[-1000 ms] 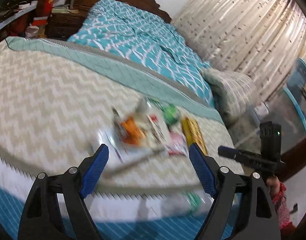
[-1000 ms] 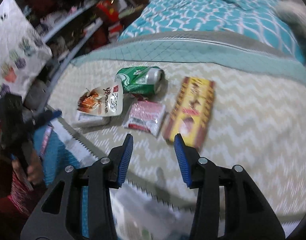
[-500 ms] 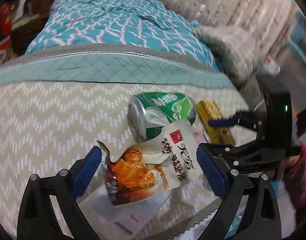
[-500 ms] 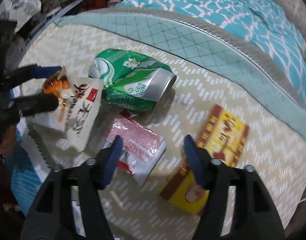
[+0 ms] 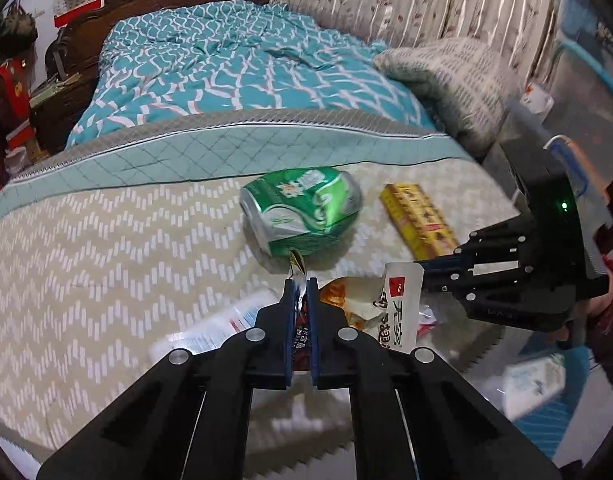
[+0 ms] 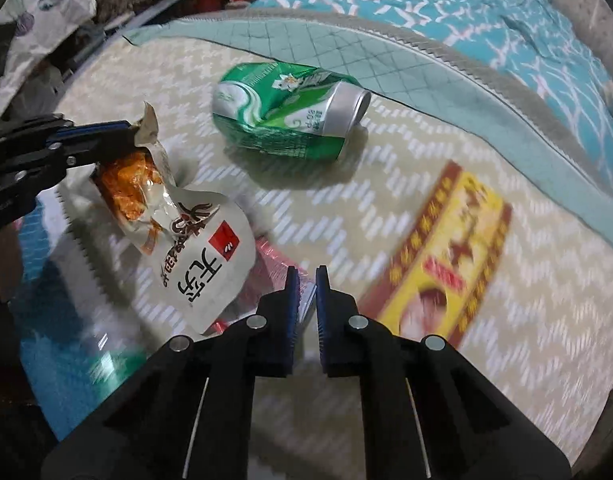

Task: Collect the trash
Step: 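Grasp the white snack bag with the left tool while the right tool grasps the red-white packet, then carry the snack bag and packet to the beige bin and open both tools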

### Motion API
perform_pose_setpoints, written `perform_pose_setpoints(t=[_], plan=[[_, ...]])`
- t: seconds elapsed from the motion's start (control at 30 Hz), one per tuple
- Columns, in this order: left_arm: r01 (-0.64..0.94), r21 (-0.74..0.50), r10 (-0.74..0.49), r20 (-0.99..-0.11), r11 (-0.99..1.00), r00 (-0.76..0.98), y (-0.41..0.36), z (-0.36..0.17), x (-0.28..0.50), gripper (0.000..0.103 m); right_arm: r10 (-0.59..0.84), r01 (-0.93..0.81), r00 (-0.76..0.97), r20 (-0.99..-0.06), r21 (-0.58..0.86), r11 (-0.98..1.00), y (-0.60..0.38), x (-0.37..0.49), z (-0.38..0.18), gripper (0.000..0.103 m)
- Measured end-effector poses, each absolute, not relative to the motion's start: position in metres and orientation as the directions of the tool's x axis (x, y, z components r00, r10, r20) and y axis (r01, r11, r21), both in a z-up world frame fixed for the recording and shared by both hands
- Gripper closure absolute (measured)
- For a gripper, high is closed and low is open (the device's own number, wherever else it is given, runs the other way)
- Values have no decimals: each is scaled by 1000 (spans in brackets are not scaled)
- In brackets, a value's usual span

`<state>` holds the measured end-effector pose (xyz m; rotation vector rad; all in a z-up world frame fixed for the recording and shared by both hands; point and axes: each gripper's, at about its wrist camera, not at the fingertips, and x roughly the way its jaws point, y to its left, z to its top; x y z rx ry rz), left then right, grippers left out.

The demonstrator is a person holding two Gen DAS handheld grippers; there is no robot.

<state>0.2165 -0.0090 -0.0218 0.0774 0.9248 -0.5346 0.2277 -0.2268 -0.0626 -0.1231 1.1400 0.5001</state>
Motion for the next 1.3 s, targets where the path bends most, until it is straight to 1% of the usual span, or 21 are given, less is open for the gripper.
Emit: perform_pose_setpoints(t=[0.13, 0.23, 0.4, 0.53, 0.67, 0.8, 0.97, 1.0, 1.03, 1.1, 1.13, 1.17, 1.2, 1.23, 1.27, 1.3], plan=[[480, -192, -440, -759, 856, 480, -10, -17, 190, 98, 347, -405, 371, -861, 186, 895, -248, 199, -48, 94], [469, -224, -464, -735, 855, 495, -8, -7, 176, 99, 340, -348, 433, -835, 193, 918, -271, 180, -38, 94], [438, -311, -522, -666, 843, 533, 8, 22, 165, 99, 327, -208, 524, -786, 254, 944, -326, 158, -31, 94], [456, -345, -561, -638, 820, 527, 1, 39, 156, 99, 309, -46, 591, -745, 351, 935, -388, 132, -35, 94], [496, -351, -589, -648, 794, 484, -32, 41, 150, 99, 284, 71, 632, -721, 418, 905, -438, 104, -44, 94], [546, -359, -617, -667, 757, 418, -75, 35, 146, 99, 244, 164, 653, -717, 448, 879, -479, 79, -52, 94], [628, -340, -646, -677, 700, 352, -139, 30, 132, 99, 227, 214, 661, -715, 469, 857, -509, 54, -60, 94], [643, -338, -650, -681, 687, 338, -154, 28, 128, 99, 236, 219, 657, -716, 481, 849, -515, 50, -64, 93], [652, -339, -653, -683, 679, 326, -164, 26, 127, 99, 248, 224, 653, -716, 494, 840, -518, 47, -69, 90], [668, -341, -655, -696, 661, 293, -189, 18, 124, 99, 271, 246, 640, -719, 526, 814, -528, 38, -79, 90], [672, -340, -652, -703, 658, 283, -196, 14, 124, 99, 279, 253, 636, -719, 536, 805, -533, 34, -83, 86], [678, -338, -647, -713, 653, 269, -206, 10, 123, 99, 280, 258, 638, -718, 542, 800, -535, 29, -84, 80], [685, -331, -639, -726, 649, 255, -217, 5, 121, 99, 275, 265, 642, -716, 544, 796, -538, 24, -85, 54], [693, -315, -625, -739, 648, 249, -229, 0, 119, 99, 257, 274, 658, -708, 543, 793, -543, 16, -83, 23], [699, -298, -612, -750, 650, 249, -237, -3, 118, 99, 241, 274, 679, -694, 544, 793, -546, 9, -82, 22], [709, -269, -590, -767, 652, 252, -248, -8, 115, 99, 236, 269, 689, -685, 545, 795, -549, 2, -80, 27]])
